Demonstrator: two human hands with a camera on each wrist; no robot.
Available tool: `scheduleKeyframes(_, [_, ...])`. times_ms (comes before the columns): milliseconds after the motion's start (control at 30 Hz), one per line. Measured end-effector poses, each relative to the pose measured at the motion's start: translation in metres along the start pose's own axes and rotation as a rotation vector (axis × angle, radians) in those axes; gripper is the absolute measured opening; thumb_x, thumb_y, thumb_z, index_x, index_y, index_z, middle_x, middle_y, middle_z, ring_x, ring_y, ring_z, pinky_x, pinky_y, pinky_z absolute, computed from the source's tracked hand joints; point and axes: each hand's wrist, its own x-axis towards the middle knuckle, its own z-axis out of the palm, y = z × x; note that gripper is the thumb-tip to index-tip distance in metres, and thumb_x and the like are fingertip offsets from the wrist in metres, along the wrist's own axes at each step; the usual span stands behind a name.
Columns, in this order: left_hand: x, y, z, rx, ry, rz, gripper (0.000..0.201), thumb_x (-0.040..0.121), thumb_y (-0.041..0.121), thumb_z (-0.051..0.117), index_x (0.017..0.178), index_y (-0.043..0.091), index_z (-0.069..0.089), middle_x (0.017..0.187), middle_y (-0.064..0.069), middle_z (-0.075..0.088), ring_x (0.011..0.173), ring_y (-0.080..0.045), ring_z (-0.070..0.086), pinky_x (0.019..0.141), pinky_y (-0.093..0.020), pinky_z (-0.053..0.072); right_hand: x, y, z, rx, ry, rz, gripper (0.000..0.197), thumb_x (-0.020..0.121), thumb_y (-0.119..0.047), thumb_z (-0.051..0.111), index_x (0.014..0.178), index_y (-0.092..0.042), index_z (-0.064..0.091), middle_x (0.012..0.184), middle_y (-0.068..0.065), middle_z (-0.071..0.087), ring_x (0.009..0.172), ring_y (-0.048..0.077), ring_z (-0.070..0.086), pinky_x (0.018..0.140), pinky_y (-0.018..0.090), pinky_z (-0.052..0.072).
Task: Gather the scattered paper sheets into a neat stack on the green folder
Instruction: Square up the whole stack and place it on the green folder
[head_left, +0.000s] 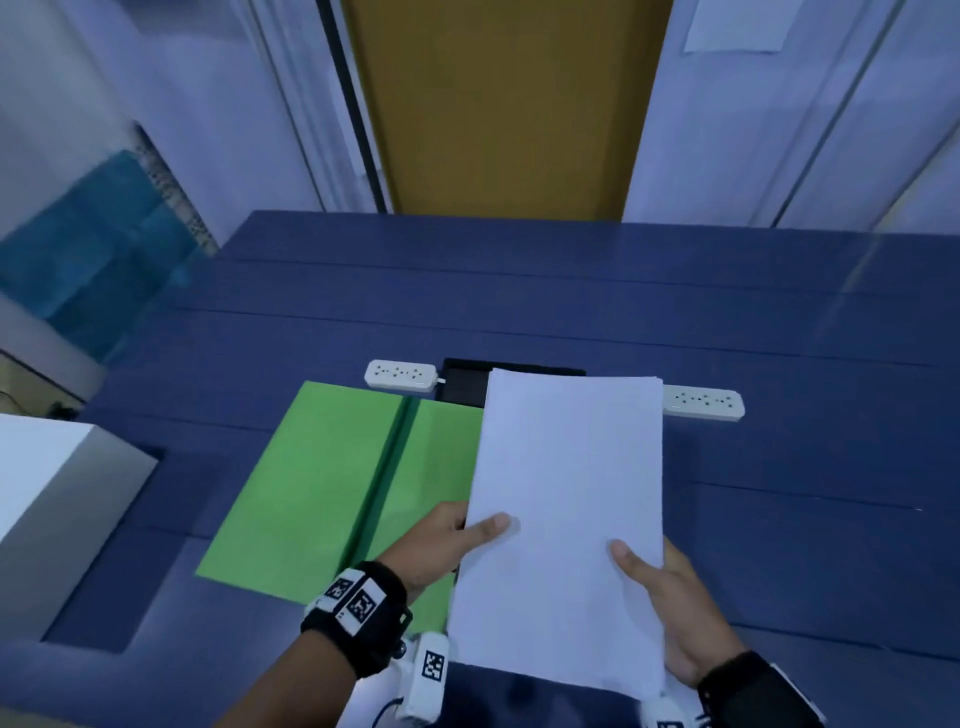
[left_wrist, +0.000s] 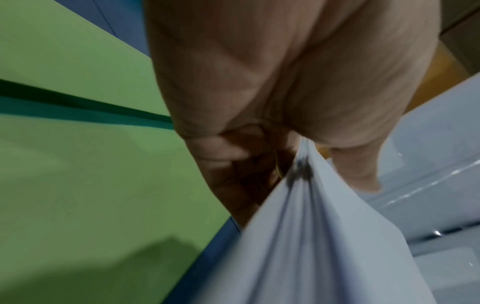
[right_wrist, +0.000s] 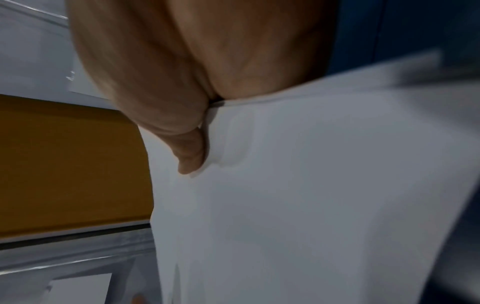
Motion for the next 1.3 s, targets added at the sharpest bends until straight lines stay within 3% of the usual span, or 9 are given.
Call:
scheduleKeyframes(100, [-0.010, -0.009, -0.039, -0.082, 0.093, -0.061, 0.048, 0.099, 0.058, 0.057, 0.126, 0.021, 0.072, 0.114, 0.001, 0.077, 0.104, -0.020, 0.073, 0.089, -0.035, 0.056, -0.004, 0.012, 0.029, 0.042, 0.005, 0.025, 0.033, 0.103, -0.012, 0.061, 0.135, -0.012, 0.065, 0.130, 0.013, 0.074, 0.118, 0.034, 0.072, 0.102, 0.051, 0.054])
scheduleKeyframes(200, [-0.013, -0.030, -0.082, -0.102, 0.235, -0.067, 0.046, 0.099, 0.058, 0.056, 0.117, 0.020, 0.074, 0.103, -0.004, 0.075, 0.093, -0.021, 0.070, 0.080, -0.034, 0.058, -0.005, 0.023, 0.054, 0.082, 0.023, 0.041, 0.034, 0.103, -0.011, 0.060, 0.137, -0.009, 0.064, 0.131, 0.015, 0.073, 0.119, 0.037, 0.071, 0.105, 0.054, 0.052])
scheduleKeyframes(300, [-0.002, -0.065, -0.128, 0.461, 0.498, -0.129, 0.043, 0.094, 0.053, 0.067, 0.120, 0.019, 0.063, 0.116, -0.004, 0.067, 0.102, -0.023, 0.066, 0.094, -0.039, 0.056, -0.010, 0.029, 0.077, 0.081, 0.051, 0.031, 0.032, 0.104, -0.010, 0.058, 0.136, -0.008, 0.064, 0.130, 0.015, 0.073, 0.118, 0.036, 0.072, 0.103, 0.053, 0.052])
scheduleKeyframes(367, [0.005, -0.087, -0.153, 0.727, 0.577, -0.222, 0.052, 0.092, 0.051, 0.070, 0.123, 0.013, 0.052, 0.121, -0.010, 0.057, 0.104, -0.031, 0.064, 0.093, -0.041, 0.055, -0.012, 0.035, 0.091, 0.052, 0.080, 0.013, 0.031, 0.104, -0.011, 0.059, 0.134, -0.009, 0.065, 0.127, 0.014, 0.075, 0.114, 0.035, 0.074, 0.100, 0.052, 0.054])
scheduleKeyframes(500, [0.020, -0.114, -0.174, 0.890, 0.491, -0.313, 0.046, 0.095, 0.045, 0.066, 0.116, 0.011, 0.042, 0.120, -0.013, 0.060, 0.110, -0.036, 0.065, 0.089, -0.042, 0.054, -0.019, 0.040, 0.102, 0.003, 0.124, -0.003, 0.031, 0.104, -0.012, 0.059, 0.135, -0.010, 0.064, 0.127, 0.014, 0.075, 0.114, 0.035, 0.073, 0.099, 0.051, 0.054])
scheduleKeyframes(667, [0.028, -0.145, -0.169, 1.021, 0.401, -0.244, 0.026, 0.100, 0.019, 0.051, 0.124, 0.009, 0.053, 0.116, -0.011, 0.070, 0.105, -0.030, 0.069, 0.085, -0.035, 0.054, -0.033, 0.036, 0.098, -0.019, 0.193, -0.037, 0.031, 0.103, -0.009, 0.059, 0.133, -0.008, 0.065, 0.126, 0.017, 0.075, 0.113, 0.038, 0.074, 0.097, 0.051, 0.054])
scheduleKeyframes(833, [0.013, -0.156, -0.137, 0.955, 0.331, -0.149, 0.028, 0.100, 0.021, 0.052, 0.126, 0.012, 0.053, 0.115, -0.010, 0.070, 0.104, -0.028, 0.069, 0.085, -0.035, 0.055, -0.042, 0.034, 0.080, -0.044, 0.249, -0.054, 0.031, 0.102, -0.011, 0.061, 0.132, -0.007, 0.067, 0.126, 0.020, 0.074, 0.113, 0.041, 0.073, 0.099, 0.051, 0.052])
scheduleKeyframes(1067, [-0.016, -0.158, -0.076, 0.947, 0.191, -0.090, 0.010, 0.099, 0.023, 0.055, 0.096, 0.019, 0.046, 0.104, -0.007, 0.070, 0.099, -0.028, 0.069, 0.082, -0.035, 0.052, -0.044, 0.048, 0.041, -0.099, 0.309, -0.037, 0.041, 0.097, -0.019, 0.069, 0.138, -0.015, 0.066, 0.134, 0.014, 0.072, 0.122, 0.039, 0.069, 0.113, 0.060, 0.044])
scheduleKeyframes(1300, [-0.010, -0.152, -0.039, 0.976, 0.132, -0.100, 0.009, 0.095, 0.017, 0.054, 0.089, 0.018, 0.049, 0.101, -0.006, 0.068, 0.096, -0.025, 0.068, 0.077, -0.030, 0.051, -0.048, 0.051, 0.004, -0.130, 0.349, -0.022, 0.044, 0.094, -0.022, 0.075, 0.138, -0.020, 0.066, 0.129, 0.003, 0.075, 0.121, 0.033, 0.069, 0.115, 0.057, 0.043])
